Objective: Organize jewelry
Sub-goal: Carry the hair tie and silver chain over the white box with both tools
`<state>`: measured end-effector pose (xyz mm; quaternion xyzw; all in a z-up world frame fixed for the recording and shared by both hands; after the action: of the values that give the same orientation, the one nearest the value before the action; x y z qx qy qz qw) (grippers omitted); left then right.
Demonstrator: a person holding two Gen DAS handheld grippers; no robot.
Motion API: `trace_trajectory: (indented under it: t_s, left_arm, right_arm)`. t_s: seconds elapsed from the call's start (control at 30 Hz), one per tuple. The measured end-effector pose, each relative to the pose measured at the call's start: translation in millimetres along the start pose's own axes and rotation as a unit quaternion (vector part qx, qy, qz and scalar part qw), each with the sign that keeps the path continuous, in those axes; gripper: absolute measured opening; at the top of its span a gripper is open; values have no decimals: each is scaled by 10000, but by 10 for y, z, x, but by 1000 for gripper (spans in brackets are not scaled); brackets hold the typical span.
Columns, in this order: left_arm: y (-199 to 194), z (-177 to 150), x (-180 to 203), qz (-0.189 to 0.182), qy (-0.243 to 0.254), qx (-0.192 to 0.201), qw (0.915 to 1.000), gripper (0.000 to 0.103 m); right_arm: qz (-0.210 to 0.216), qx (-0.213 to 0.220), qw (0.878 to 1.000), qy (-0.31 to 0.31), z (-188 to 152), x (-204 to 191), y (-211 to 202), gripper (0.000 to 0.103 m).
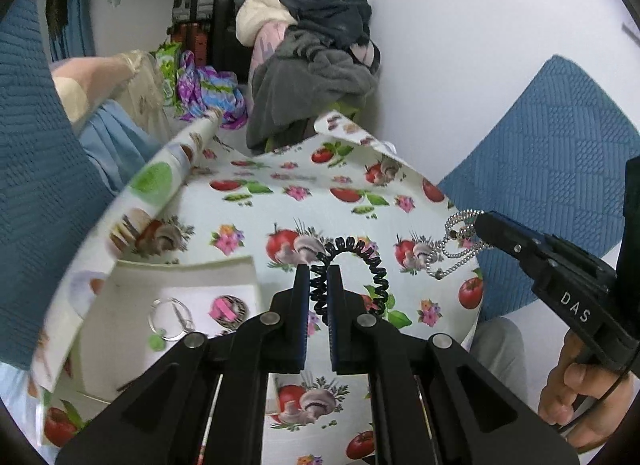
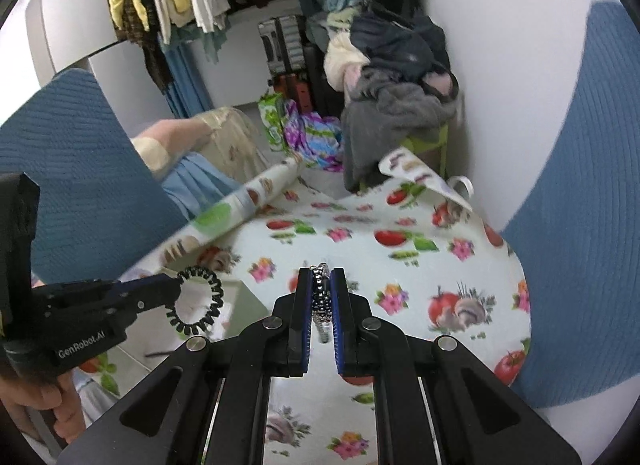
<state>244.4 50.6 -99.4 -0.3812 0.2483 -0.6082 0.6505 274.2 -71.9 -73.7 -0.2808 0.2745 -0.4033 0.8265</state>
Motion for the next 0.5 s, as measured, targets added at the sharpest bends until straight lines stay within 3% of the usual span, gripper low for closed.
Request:
trace_trajectory:
  t_s: [0.3,0.5]
  left_arm:
    - [-351,161,-521,179,-151,288,9993,8]
    - [-462,176,-859,271,-192,388,9987,8]
  right_arm:
    - [310,272,9988,-252,366,-688,-34,7]
    - [431,281,9980,-357,386,-1074,77,7]
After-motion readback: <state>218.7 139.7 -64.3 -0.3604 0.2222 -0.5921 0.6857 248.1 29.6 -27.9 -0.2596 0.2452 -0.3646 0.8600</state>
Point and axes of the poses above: each gripper's, at about its wrist camera, not at the fingertips, and y roughly the way its jaws point, x to its right, z to its top, the point moved 10 cm from there along y, roughly the way its jaws point, and after that the axes turned 9 degrees about z, right-handed, at the moved point
